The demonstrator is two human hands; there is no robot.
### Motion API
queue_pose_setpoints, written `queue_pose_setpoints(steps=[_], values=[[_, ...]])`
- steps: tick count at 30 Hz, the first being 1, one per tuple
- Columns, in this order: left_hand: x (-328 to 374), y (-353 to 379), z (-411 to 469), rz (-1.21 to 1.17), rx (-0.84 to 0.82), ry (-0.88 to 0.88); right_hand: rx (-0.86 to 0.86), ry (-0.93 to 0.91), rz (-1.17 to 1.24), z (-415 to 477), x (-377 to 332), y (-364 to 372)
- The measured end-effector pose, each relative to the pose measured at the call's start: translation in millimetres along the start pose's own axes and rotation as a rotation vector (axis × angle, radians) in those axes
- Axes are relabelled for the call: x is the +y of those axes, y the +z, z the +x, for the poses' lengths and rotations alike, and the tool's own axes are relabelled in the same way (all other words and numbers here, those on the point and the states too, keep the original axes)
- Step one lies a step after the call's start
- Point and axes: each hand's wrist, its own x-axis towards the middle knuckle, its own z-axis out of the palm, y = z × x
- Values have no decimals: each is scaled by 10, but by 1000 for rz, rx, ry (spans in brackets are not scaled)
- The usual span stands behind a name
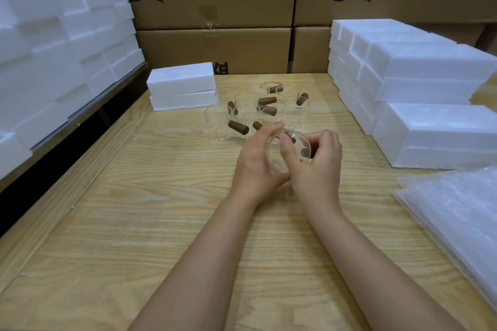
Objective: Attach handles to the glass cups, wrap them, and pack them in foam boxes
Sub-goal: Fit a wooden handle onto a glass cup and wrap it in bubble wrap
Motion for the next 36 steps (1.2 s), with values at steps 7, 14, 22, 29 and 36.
queue_pose_setpoints(steps=[7, 14, 22, 29, 36], values=[[-66, 5, 14, -66, -20, -41, -57, -84, -62, -50, 17, 36], [-51, -12, 20, -91, 93, -32, 75, 64, 316, -28, -8, 22], [19, -18, 20, -124, 58, -25, 23, 487, 704, 154, 94, -13], [26, -54, 44, -392, -51, -289, 93, 384, 661, 211, 86, -43], [40, -170, 152, -1005, -147, -768, 35, 178, 473, 219, 112, -126]])
